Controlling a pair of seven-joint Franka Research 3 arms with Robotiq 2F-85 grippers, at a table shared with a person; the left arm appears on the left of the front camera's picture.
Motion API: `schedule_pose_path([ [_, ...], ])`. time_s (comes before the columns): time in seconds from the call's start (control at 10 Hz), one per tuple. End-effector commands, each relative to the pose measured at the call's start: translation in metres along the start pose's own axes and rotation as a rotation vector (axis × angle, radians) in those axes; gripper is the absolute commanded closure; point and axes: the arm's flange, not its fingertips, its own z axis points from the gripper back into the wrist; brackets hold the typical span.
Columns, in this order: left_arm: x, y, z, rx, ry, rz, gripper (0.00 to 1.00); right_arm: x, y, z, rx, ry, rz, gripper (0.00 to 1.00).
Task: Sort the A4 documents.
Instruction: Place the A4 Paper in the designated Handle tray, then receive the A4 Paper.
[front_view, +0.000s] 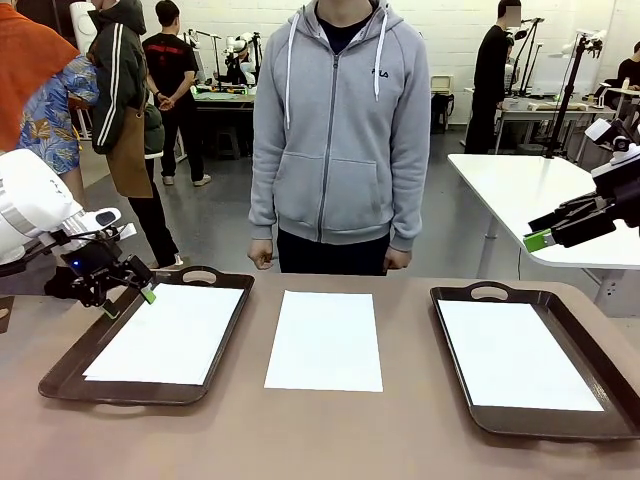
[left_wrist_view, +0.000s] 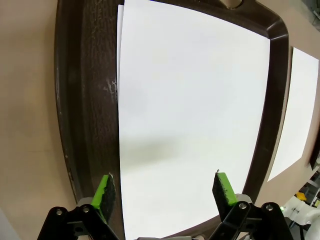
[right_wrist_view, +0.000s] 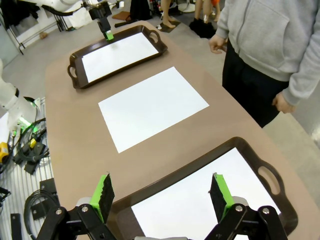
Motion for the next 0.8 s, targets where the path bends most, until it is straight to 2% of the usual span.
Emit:
schedule_pose_path([
  [0.0, -0.0003, 0.0016, -0.0021, 0.022, 0.014, -0.013, 0.0, 0.0002, 0.0005, -0.0002, 0.001, -0.001, 0.003, 0.0],
  [0.7, -0.0003, 0.0016, -0.0021, 0.022, 0.014, -0.013, 0.0, 0.0002, 0.0005, -0.0002, 0.001, -0.001, 0.003, 0.0],
])
